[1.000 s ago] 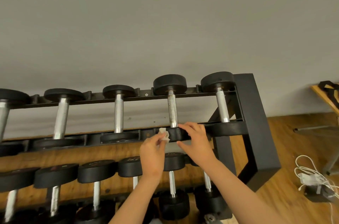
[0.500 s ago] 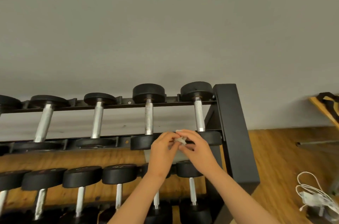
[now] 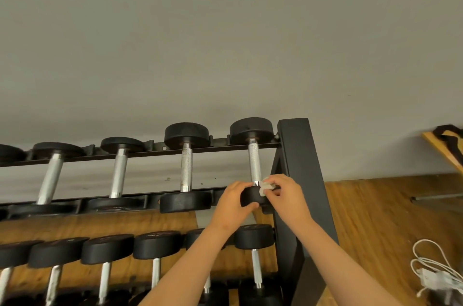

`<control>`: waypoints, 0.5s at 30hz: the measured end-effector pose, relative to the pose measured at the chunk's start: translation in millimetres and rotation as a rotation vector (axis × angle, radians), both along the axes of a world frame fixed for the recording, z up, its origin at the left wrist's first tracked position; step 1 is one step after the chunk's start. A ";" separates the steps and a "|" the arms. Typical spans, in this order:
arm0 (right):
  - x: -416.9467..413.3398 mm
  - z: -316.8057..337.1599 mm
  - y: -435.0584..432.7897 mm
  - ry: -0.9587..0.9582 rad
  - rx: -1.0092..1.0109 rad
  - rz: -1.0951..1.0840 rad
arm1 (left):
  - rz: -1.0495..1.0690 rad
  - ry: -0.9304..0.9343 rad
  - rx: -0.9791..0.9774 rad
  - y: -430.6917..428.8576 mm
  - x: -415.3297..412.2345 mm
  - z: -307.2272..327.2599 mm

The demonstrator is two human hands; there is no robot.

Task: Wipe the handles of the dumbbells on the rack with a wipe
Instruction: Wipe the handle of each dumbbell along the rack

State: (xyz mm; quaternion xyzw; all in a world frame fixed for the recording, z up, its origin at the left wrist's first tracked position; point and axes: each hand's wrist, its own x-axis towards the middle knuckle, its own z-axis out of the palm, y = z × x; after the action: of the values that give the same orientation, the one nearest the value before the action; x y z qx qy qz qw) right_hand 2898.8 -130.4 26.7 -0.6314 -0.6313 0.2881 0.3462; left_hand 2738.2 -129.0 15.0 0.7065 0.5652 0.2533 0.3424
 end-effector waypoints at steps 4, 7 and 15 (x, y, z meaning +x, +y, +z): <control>-4.8 0.7 3.4 -0.165 0.064 0.051 | 0.007 0.023 -0.009 1.8 -1.0 -1.6; -4.3 -1.5 -2.2 -0.206 0.073 0.072 | 0.027 -0.019 -0.008 -0.9 0.9 -2.5; -3.0 -1.1 5.8 -0.182 0.057 0.046 | 0.067 -0.037 -0.009 -3.7 4.9 -3.8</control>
State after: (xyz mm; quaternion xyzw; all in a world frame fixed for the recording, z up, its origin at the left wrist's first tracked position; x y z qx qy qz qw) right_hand 2895.9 -124.6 25.6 -0.6302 -0.6824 0.2194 0.2984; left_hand 2743.2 -132.6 11.2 0.6810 0.5832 0.2751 0.3471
